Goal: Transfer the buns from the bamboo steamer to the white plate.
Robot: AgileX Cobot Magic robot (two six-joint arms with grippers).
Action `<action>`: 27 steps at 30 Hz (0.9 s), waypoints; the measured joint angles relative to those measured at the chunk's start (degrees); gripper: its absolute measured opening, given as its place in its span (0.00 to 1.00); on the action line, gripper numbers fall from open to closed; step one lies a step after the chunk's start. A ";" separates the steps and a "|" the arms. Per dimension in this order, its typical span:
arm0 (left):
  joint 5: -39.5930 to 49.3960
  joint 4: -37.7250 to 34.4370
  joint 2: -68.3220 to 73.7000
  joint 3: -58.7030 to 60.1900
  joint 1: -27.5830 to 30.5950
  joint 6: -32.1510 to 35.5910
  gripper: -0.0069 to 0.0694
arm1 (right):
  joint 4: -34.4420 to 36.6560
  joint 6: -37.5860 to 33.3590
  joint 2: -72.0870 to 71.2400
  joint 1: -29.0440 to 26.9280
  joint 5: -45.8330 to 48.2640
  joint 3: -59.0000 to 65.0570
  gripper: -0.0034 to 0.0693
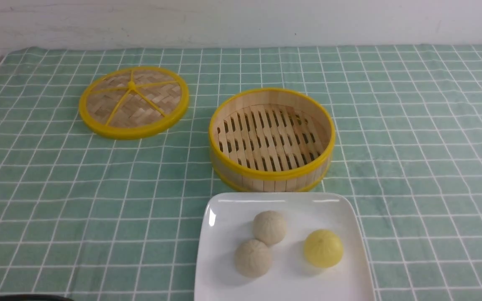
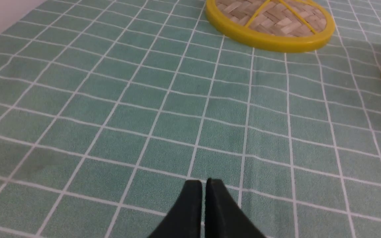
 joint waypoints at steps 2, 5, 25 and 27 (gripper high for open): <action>0.30 0.00 -1.34 1.48 0.00 -0.17 0.15 | 0.00 0.00 0.00 0.00 0.00 0.00 0.22; 0.24 0.06 -1.73 1.61 0.00 -0.30 0.15 | 0.00 0.00 0.00 0.00 0.00 0.00 0.23; 0.19 0.25 -1.80 1.61 0.00 -0.43 0.17 | 0.00 0.00 0.00 0.00 0.06 0.00 0.25; 0.19 0.25 -1.80 1.61 0.00 -0.43 0.18 | 0.00 0.00 0.00 0.00 0.06 0.00 0.26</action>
